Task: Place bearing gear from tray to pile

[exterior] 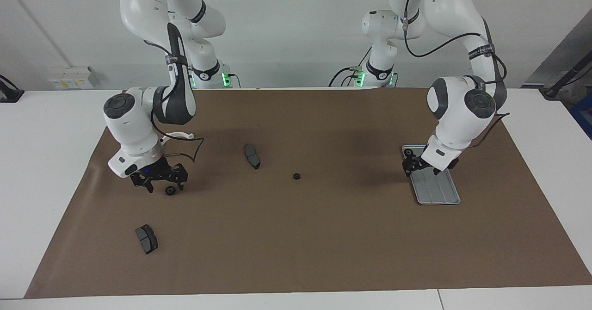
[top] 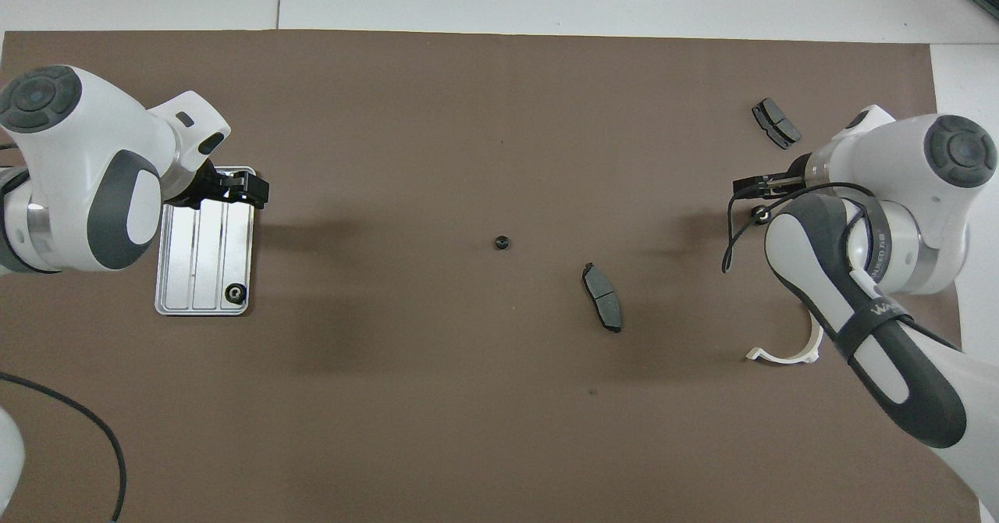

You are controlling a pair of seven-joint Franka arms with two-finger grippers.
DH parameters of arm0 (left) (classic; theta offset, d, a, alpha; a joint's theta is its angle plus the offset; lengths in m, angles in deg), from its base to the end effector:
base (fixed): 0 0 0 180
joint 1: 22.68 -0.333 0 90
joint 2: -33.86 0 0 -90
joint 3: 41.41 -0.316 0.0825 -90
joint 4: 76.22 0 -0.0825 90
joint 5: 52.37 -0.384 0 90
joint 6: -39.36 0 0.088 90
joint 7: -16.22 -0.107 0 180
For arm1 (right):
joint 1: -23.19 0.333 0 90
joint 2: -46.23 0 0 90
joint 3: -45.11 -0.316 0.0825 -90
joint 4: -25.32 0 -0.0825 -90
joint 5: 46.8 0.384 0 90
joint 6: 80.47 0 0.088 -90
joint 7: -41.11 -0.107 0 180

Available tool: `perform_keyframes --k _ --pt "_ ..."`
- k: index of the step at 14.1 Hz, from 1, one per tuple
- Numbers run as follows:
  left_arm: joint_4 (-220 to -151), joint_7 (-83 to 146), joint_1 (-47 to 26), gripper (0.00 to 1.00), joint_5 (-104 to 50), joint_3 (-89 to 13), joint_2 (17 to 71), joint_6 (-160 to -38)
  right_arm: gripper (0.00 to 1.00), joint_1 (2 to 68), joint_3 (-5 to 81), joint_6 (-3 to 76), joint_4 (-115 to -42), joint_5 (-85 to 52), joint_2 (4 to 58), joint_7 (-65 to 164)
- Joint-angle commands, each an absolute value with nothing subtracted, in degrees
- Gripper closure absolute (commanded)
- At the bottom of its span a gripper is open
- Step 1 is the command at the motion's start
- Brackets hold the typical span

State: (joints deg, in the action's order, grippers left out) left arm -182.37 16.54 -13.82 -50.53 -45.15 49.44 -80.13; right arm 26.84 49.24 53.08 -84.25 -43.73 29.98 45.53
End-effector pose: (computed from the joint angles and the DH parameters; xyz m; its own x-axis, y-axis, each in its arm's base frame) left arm 0.6153 -0.0589 0.3734 0.9968 -0.0696 -0.0385 -0.0692 -0.9976 0.0096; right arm 0.6289 -0.0020 0.3617 0.9899 0.0375 0.1365 0.0396 -0.9991 -0.0128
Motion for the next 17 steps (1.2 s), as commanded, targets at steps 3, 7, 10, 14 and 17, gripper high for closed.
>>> perform_keyframes --k 3,7,10,14,17 --pt "-195.90 11.22 -16.09 0.00 -49.91 -44.49 41.08 -82.88 0.00 27.32 40.47 42.32 -74.97 -45.11 30.05 29.64" --pt "-200.14 11.82 -17.58 0.10 -49.82 -44.49 38.44 -84.21 0.00 27.32 28.95 43.20 -72.77 -51.45 28.13 15.47" --pt "-201.03 17.16 -20.21 0.13 -49.82 -44.49 37.29 -84.56 0.00 28.90 23.67 45.99 -71.18 -56.43 24.71 4.68" --pt "-201.11 32.53 -19.52 0.16 -49.82 -44.49 37.38 -86.75 0.00 29.95 16.38 48.37 -71.10 -70.31 17.59 -9.48" --pt "-203.47 43.35 -18.04 0.17 -49.82 -44.49 37.20 -90.70 0.00 30.22 13.65 50.49 -71.27 -77.55 14.06 -17.24"
